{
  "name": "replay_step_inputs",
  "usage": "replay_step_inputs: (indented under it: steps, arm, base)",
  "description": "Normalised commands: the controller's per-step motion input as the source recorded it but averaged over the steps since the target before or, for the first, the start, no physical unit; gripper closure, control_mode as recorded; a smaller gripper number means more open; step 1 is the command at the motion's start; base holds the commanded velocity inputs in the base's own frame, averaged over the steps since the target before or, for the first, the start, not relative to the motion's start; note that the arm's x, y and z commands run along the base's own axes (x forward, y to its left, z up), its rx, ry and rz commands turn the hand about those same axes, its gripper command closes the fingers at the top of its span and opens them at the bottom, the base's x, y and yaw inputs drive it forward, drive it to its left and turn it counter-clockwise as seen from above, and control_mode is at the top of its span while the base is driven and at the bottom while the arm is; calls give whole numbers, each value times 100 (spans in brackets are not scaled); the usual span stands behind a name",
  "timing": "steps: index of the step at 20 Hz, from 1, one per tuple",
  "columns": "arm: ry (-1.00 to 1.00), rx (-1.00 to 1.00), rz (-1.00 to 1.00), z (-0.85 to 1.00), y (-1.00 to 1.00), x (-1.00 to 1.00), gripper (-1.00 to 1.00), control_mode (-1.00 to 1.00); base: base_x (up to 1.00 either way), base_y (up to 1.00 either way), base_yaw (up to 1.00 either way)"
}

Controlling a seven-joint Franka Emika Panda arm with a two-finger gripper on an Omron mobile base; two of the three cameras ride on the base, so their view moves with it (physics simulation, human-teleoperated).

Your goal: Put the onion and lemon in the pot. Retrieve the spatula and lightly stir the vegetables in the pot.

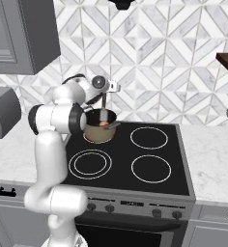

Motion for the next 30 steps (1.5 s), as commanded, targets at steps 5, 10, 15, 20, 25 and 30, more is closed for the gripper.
replay_step_inputs:
  steps: [5,10,15,20,25,30]
  arm:
    - [3,0,0,-33,0,48,100,-100]
    - [-1,0,0,36,6,-32,100,-100]
    - [1,0,-1,32,17,-55,100,-100]
    - [15,0,-4,-7,23,-16,100,-100]
    - [12,0,-5,-34,12,7,100,-100]
    - [5,0,-5,-53,13,22,100,-100]
  base:
    - [0,0,0]
    - [0,0,0]
    - [0,0,0]
    - [0,0,0]
    - [0,0,0]
    - [0,0,0]
